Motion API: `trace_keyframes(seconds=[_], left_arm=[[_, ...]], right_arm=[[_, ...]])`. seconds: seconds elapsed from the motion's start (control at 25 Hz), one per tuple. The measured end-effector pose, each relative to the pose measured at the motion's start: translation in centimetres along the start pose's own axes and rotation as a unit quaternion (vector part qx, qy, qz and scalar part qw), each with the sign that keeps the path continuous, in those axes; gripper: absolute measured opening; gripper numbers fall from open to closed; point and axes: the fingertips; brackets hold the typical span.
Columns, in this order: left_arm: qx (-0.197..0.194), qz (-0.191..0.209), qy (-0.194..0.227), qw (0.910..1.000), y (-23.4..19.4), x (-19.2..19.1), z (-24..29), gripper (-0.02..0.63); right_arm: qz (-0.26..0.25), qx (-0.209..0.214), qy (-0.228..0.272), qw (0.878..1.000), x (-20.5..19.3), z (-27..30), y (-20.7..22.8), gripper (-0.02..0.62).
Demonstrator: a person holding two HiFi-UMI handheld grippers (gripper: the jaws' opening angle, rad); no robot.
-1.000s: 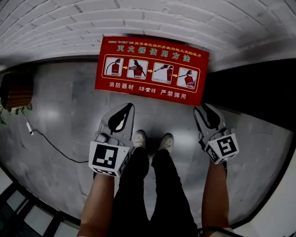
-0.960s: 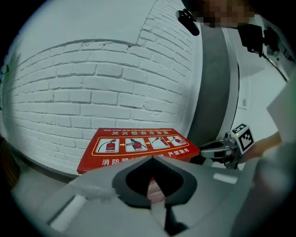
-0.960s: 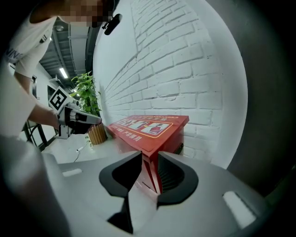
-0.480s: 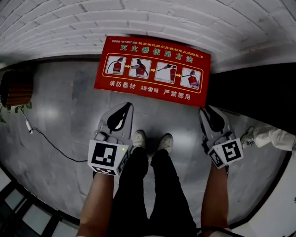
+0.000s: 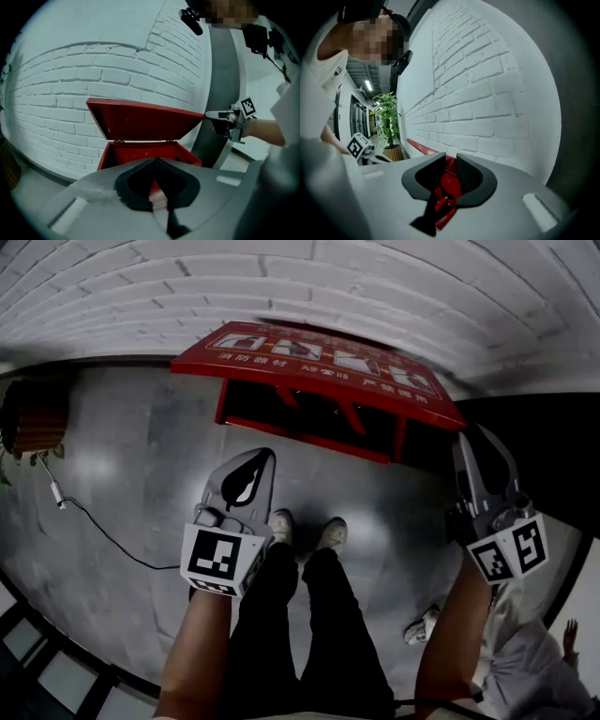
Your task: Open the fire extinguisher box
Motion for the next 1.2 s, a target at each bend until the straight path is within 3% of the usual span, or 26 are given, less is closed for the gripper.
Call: trace_keyframes(seconds=[0.2,0.36,0.84,1.2], left_arm=[[0.007,-0.012,0.017,0.9997,-0.3,1.6,-0.1,0.005],[-0.001,0.004,0.010,0.9999,-0.4,2.4,-0.5,0.005],[0.025,-0.004,0.024,0.9994,-2.6,5.1,-2.0,0.003],[0.030,-0.017,0.019,0.9992,-2.6,4.4,-2.6,0.004]], right_arm=[[0.010,-0.029,0.037,0.999,3.1,2.1,2.3,0.072],[0.030,-0.029,0.060,0.997,4.9,4.3,4.2,0.071],[0.039,-0.076,0.068,0.994,7.4,8.6,7.9,0.064],[0.016,-0.077,0.064,0.995,7.7,7.8,8.1,0.053]])
Point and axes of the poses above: the fingertips, and each gripper's own axes: z forward along the fingers, y to its right, x out of its top, and after that the axes turned 6 degrees about -x, right-handed
